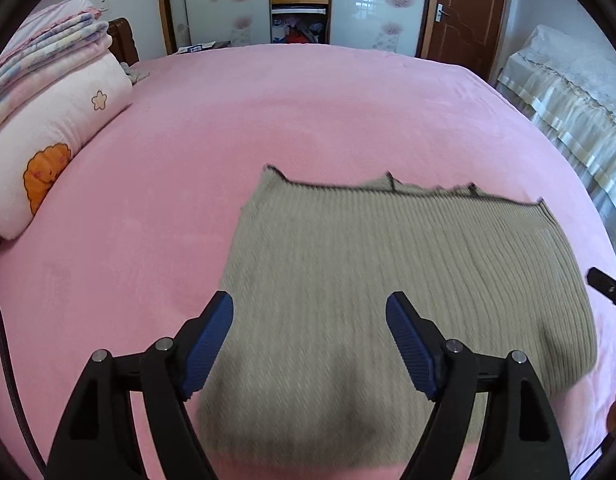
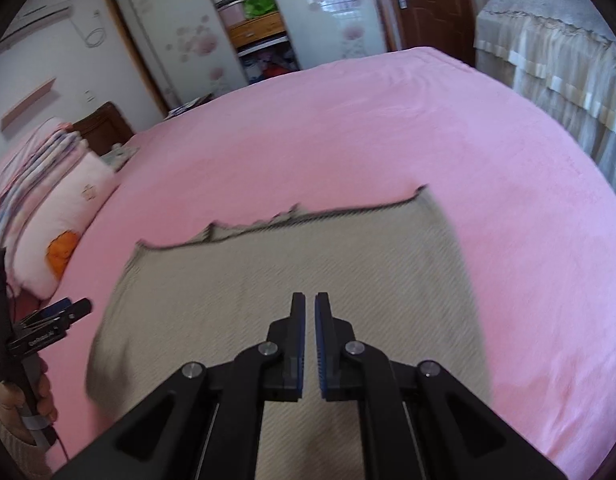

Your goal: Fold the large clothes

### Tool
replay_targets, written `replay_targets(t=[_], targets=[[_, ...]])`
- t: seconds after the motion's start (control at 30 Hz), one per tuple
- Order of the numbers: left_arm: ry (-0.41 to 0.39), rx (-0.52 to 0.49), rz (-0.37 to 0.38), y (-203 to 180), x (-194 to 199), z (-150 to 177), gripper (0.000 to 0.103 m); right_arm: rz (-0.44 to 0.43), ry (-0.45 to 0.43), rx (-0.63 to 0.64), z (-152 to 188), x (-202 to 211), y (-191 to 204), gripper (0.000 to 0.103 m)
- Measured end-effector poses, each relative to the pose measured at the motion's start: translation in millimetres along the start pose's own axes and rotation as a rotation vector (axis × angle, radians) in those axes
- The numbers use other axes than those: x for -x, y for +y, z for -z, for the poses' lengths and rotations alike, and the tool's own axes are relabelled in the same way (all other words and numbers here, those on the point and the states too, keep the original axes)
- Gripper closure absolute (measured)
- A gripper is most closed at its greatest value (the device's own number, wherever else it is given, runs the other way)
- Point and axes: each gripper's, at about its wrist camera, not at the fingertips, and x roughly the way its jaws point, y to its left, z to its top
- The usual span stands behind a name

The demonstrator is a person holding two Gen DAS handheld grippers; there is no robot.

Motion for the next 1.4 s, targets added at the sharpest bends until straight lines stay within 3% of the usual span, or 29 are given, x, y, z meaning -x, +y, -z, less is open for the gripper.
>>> replay_targets(t=[0.1, 0.27, 0.43, 0.6, 0.8, 0.9, 1.17, 1.4], targets=[[-0.004, 0.012, 0.009, -10, 4, 34, 0.025, -0.043, 0.040, 0.030, 33, -6, 29, 0.098], [0.003, 0.088, -0.017, -6, -8, 77, 0.025, 0.024, 0.104, 0.060, 81, -31, 28, 0.098], [0.060, 0.131, -0.095, 28, -38, 95, 0.026, 0.098, 0.134, -0.022, 95, -39, -28, 0.102], [0.055, 0.167, -0.043, 47, -41, 103, 0.032, 0.130, 0.107, -0.099, 97, -26, -67, 0.103], [0.056, 0.171, -0.059, 43, -28, 105, 0.032, 0.154, 0.080, -0.100, 95, -20, -65, 0.103], [0.047, 0.205, -0.026, 43, -11, 105, 0.032, 0.154, 0.054, -0.044, 94, -14, -44, 0.099], [0.098, 0.367, 0.169, 53, 12, 129, 0.032, 0.062, 0.015, 0.057, 94, -4, 8, 0.099], [0.178, 0.563, 0.437, 52, -25, 162, 0.033, -0.010, -0.010, 0.174, 94, -12, 57, 0.099]])
